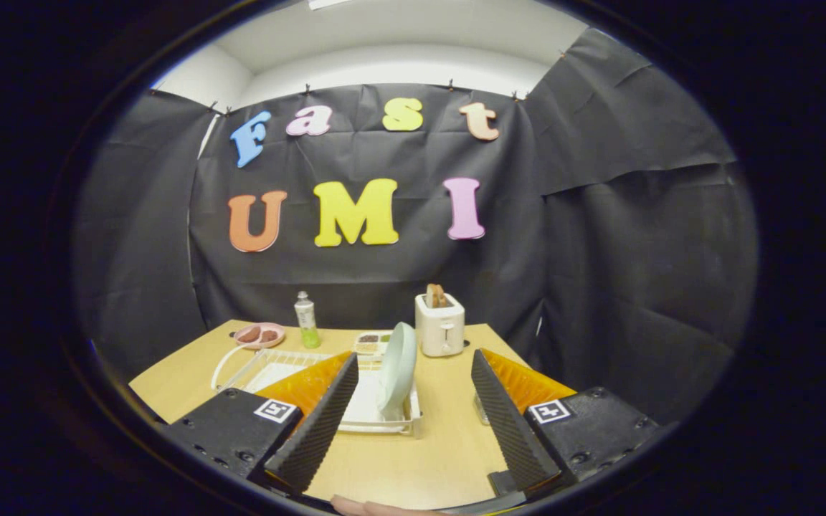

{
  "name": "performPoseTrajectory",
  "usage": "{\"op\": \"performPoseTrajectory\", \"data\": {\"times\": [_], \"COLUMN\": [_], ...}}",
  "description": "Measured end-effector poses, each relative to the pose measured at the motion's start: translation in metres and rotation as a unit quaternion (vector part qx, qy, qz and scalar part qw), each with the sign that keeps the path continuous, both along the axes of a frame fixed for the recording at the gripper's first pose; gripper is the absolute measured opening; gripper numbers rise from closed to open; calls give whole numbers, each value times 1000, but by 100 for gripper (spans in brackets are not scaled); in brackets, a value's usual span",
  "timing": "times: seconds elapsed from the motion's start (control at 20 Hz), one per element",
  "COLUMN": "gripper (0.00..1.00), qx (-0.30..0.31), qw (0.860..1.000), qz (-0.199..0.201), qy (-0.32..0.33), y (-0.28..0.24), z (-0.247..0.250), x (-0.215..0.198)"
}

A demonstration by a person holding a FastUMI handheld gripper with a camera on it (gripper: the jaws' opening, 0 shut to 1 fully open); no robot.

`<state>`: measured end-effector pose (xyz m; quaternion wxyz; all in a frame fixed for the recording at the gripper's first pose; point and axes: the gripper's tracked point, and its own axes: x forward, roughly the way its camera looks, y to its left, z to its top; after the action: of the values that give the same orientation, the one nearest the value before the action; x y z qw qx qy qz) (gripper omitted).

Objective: Take the plate from the dish rack, then take the spoon from the basket and place it into the plate.

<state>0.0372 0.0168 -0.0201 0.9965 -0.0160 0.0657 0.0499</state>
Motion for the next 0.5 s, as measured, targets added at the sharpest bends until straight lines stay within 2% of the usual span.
{"op": "performPoseTrajectory", "data": {"times": [0.4,0.5], "gripper": [100,97], "qx": [-62,-85], "qw": [994,990], "qz": [-1,-4], "qy": [85,114], "y": [17,19], "z": [2,-1], "x": [94,121]}}
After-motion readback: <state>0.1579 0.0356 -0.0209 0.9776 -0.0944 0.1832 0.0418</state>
